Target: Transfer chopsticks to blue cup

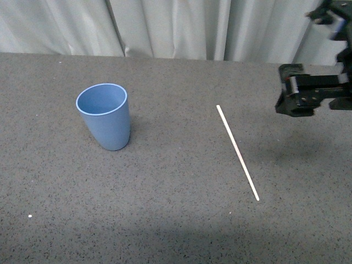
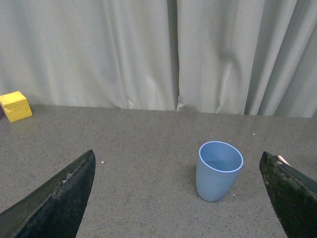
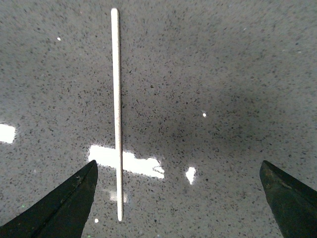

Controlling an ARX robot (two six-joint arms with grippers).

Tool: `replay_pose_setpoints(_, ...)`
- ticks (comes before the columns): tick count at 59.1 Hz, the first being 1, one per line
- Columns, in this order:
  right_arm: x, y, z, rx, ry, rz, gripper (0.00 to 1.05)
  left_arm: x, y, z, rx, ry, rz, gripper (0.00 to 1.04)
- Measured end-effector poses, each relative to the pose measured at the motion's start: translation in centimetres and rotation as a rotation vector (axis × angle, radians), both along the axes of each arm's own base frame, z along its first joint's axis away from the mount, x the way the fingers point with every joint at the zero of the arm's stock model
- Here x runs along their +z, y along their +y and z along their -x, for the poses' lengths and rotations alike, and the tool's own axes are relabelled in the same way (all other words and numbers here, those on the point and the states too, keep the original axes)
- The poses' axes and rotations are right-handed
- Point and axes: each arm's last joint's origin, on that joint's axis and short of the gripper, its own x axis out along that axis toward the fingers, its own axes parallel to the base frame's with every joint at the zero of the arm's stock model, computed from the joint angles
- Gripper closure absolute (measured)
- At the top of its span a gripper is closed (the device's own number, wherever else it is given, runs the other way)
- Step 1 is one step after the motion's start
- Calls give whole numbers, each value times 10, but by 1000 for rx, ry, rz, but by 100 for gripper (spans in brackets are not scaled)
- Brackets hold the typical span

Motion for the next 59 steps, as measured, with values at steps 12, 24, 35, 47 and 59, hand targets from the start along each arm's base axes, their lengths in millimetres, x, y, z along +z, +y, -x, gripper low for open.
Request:
replay_pose_setpoints(12,-26,33,-34,3,106,66,9,0,0,0,0,0,0,7)
replay_pose_setpoints(24,-49,59,-43,19,163,71,9,0,0,0,0,0,0,7)
replay_pose_setpoints(35,-64,65,-42,-17,203,70,9,0,0,0,0,0,0,7)
replay_pose_setpoints(47,-74,65,-42,-61,234,50,9,0,0,0,0,0,0,7)
replay_pose_setpoints(59,-78,68,-44,-68,247,29,9,0,0,0,0,0,0,7)
